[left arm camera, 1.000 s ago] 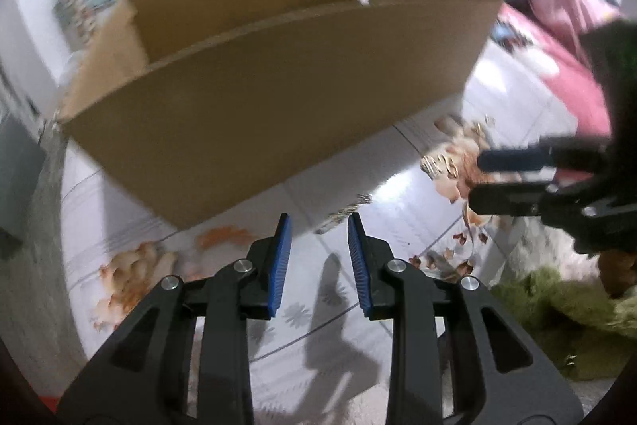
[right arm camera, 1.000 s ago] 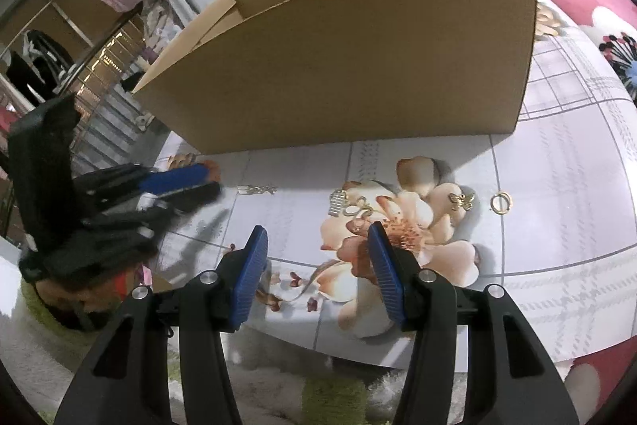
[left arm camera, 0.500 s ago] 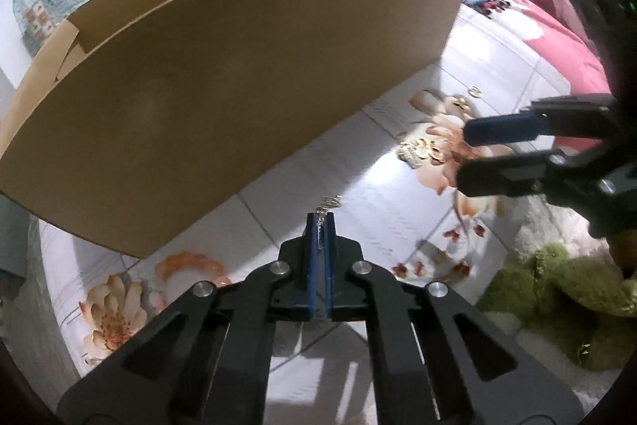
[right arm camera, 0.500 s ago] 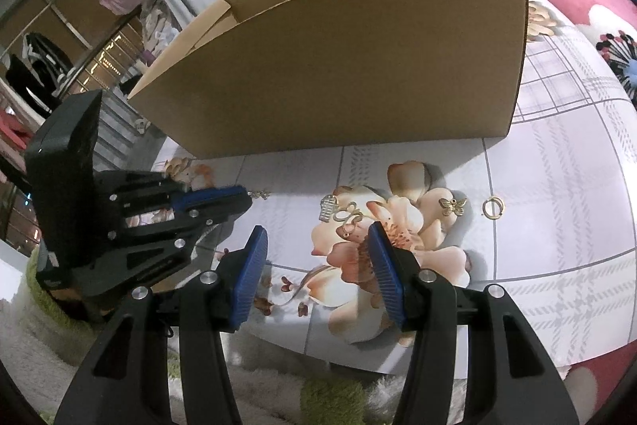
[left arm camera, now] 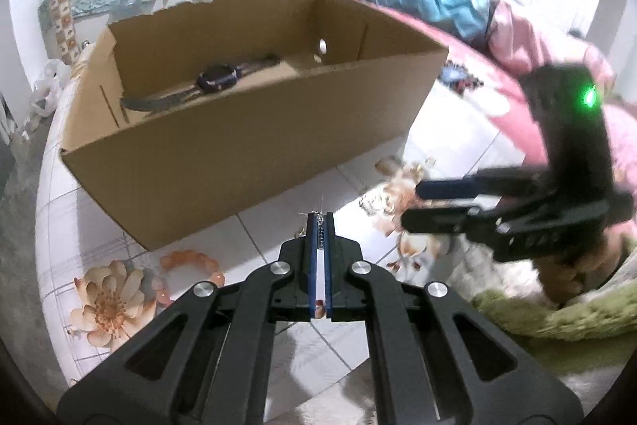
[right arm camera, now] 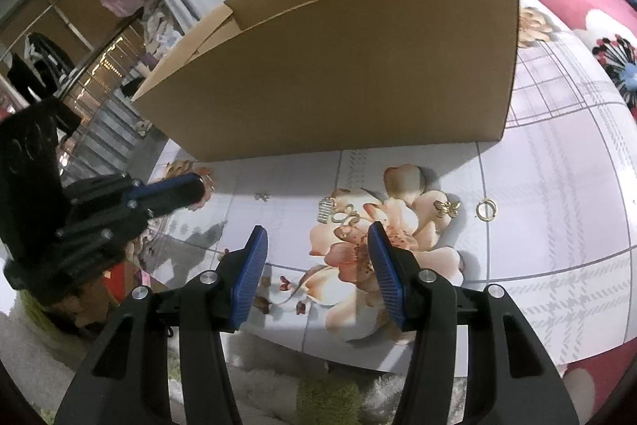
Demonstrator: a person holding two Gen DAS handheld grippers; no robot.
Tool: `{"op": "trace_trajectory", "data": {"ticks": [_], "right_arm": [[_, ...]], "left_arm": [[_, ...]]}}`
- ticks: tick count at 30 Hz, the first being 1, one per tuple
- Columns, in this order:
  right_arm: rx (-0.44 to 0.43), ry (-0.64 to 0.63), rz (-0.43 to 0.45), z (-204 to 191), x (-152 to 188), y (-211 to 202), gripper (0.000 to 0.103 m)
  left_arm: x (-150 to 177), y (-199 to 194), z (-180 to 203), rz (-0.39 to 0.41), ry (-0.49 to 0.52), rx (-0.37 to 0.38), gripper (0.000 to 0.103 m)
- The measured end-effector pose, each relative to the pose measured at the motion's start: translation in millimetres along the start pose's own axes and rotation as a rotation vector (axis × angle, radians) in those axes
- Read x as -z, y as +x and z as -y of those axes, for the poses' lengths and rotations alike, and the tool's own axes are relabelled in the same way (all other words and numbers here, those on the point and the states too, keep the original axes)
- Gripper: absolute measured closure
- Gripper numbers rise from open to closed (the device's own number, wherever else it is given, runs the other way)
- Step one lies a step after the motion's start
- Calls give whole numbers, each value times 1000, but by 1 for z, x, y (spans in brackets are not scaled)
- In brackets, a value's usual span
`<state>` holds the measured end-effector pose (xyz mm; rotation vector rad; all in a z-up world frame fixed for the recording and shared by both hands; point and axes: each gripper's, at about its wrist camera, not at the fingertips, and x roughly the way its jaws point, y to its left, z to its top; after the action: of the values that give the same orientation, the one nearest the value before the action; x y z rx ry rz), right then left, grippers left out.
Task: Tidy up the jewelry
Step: 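Lift the silver charm with the left tool and carry it over the box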
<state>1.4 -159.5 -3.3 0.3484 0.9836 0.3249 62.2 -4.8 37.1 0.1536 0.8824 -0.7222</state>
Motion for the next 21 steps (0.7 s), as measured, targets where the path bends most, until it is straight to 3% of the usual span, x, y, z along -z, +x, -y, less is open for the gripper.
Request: {"op": "trace_trajectory", "data": {"ticks": [9,16,21], "right_arm": [[22,-131,7,-27,-7,8,52],[62,-277,-7,-59,-17,39,69],[90,-333,-30,-72,-18,57,75]], "left_arm": [[12,8,-19,-1,-90,-21,101],[22,6,-37,16,-150,-26,101],[25,4,-47,21,-165,-18,101]]}}
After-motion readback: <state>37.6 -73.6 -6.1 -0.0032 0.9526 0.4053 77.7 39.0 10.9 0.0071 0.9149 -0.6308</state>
